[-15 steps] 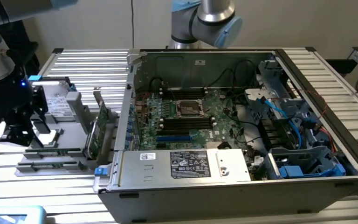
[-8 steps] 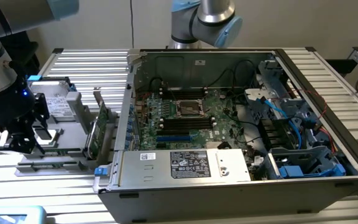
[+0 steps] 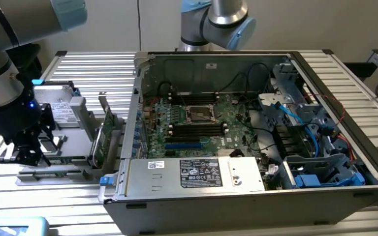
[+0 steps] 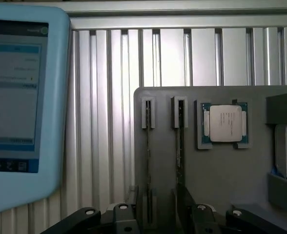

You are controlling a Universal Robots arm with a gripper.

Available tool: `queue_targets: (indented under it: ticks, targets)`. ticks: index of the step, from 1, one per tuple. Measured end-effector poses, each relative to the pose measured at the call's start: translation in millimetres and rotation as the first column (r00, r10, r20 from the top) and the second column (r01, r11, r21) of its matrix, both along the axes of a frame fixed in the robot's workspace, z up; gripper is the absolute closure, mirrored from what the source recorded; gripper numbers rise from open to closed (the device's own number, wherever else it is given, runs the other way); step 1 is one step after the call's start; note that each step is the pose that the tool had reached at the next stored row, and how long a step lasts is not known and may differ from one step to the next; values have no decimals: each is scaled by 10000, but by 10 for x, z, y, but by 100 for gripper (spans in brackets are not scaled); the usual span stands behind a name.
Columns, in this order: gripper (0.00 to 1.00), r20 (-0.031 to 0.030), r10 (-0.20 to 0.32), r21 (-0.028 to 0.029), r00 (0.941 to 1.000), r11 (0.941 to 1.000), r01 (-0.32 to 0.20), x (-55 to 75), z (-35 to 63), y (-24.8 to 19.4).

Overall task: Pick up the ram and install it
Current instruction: 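Pick up the ram and move it above insertion slot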

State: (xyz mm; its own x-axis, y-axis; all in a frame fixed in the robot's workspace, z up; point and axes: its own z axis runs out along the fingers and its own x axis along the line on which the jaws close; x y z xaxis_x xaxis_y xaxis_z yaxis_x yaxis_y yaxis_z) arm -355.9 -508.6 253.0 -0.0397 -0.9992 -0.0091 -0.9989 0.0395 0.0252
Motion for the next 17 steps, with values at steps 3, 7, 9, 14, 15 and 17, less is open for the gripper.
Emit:
queue_targets:
  ticks: [3, 7, 9, 14, 15, 17]
  targets:
    - [56, 1, 8, 1, 10000, 10000, -8, 2, -55, 0]
    - [56, 1, 19, 1, 10000, 10000, -19, 3, -129, -3]
    - [56, -1, 22, 8, 10000, 10000, -22, 3, -164, -27]
    - [56, 1, 44, 12, 10000, 10000, -44, 7, -255, -35]
    - [56, 0, 51, 12, 10000, 10000, -51, 8, -274, -36]
    - [56, 1, 64, 14, 10000, 10000, -64, 9, -311, -38]
